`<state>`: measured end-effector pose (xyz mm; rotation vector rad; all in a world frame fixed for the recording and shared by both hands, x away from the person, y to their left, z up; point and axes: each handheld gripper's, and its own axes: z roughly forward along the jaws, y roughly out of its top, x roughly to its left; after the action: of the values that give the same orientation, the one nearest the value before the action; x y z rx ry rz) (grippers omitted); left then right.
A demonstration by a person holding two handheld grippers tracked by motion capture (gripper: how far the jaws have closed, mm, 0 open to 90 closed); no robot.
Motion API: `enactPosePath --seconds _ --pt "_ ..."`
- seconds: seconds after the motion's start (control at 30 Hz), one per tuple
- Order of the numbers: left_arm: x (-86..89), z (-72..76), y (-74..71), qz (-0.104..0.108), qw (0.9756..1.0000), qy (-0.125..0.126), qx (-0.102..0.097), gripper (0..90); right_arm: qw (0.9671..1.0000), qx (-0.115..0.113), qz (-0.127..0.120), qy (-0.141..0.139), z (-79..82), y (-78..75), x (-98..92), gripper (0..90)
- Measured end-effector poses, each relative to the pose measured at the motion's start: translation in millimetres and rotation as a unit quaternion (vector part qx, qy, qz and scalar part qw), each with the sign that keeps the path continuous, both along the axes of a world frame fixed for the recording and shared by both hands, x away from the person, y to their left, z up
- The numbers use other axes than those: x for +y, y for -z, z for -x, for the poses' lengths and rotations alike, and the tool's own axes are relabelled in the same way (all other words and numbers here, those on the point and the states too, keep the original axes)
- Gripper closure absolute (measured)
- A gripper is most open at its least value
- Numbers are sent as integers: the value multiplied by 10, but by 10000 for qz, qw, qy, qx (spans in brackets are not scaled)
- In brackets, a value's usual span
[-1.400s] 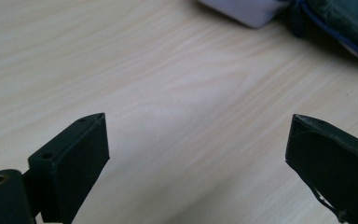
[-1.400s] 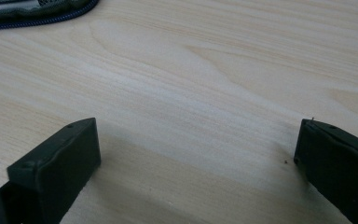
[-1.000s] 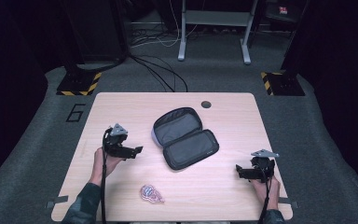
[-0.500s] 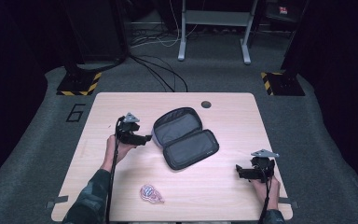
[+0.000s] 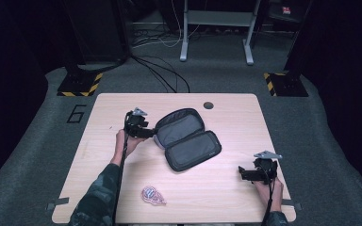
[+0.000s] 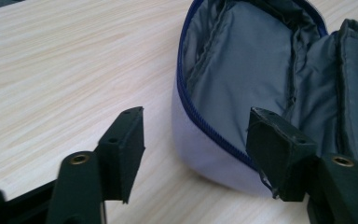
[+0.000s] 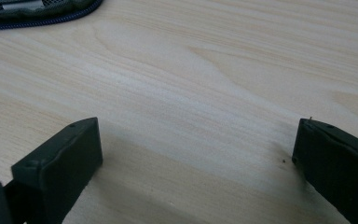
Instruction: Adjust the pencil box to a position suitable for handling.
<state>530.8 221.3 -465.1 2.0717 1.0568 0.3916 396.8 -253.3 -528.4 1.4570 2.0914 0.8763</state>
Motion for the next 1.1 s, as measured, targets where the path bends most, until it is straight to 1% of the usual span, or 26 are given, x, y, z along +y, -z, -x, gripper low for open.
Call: enactPosePath --seconds 0.03,0.07,0.1,0.13,0.17,0.2,0.27,0.4,0.43,0.5,0.53,0.6,0.63,0.67,0.7,0.73,0.77,0.8,0.87,0.9,0.97,1.0,1.07,1.1 --pt "-37 -38 9 3 10000 -19 -1 416 10000 -1 -3 1 0 0 0 10" --pt "-37 -38 9 3 10000 -19 -1 430 10000 3 2 0 0 0 0 10" --pt "-79 -64 33 -100 9999 -22 -24 451 10000 2 -4 6 1 0 1 10" --pt "-79 -64 33 -100 9999 -22 -24 473 10000 2 -4 6 1 0 1 10" --pt "-97 -77 55 -195 9998 25 23 473 10000 21 -7 12 2 -1 3 10" --pt "-119 -92 88 -286 9996 33 44 514 10000 13 -8 7 2 -1 2 10" --pt "-122 -99 101 -267 9996 55 58 564 10000 6 3 -3 0 0 -1 10" --pt "-144 -96 130 -262 9996 22 69 706 10000 8 0 -4 0 -1 0 10" --pt "-138 -87 128 -199 9998 -8 82 730 10000 5 -1 -1 0 0 0 10" --pt "-119 -82 122 -270 9996 0 76 770 10000 11 -3 -2 1 -1 0 10" --pt "-122 -72 127 -216 9997 -46 83 782 10000 8 -2 -2 1 -1 0 11" --pt "-116 -65 130 -211 9997 -47 98 796 10000 7 -14 13 1 -1 1 11" --pt "-107 -57 129 -252 9996 -60 121 800 10000 8 -14 13 1 -1 1 11" --pt "-106 -49 131 -235 9996 -81 150 802 10000 -4 -14 14 1 0 1 12" --pt "-91 -38 130 -175 9996 -90 209 803 10000 6 -14 12 1 -1 1 11" --pt "-90 -31 135 -116 9996 -122 206 804 10000 8 -12 12 1 -1 0 11" --pt "-87 -20 134 -117 9996 -128 237 803 10000 5 -14 12 1 -1 1 12" --pt "-79 -10 130 -173 9994 -88 269 804 10000 6 -13 10 1 -1 0 12" --pt "-84 5 130 -150 9995 -103 272 801 10000 6 -15 13 1 -1 1 12" --pt "-87 37 125 -111 9994 -137 307 797 10000 7 -10 8 2 -1 0 12" --pt "-100 81 127 -99 9995 -145 246 794 10000 2 -14 13 1 -1 1 12" --pt "-99 99 128 -184 9994 -92 291 793 10000 10 -8 5 1 -1 0 12" --pt "-99 136 136 -146 9992 -93 364 787 10000 7 -10 8 2 -1 1 12" --pt "-104 153 139 -115 9992 -126 357 785 10000 5 -10 6 2 -1 0 12"
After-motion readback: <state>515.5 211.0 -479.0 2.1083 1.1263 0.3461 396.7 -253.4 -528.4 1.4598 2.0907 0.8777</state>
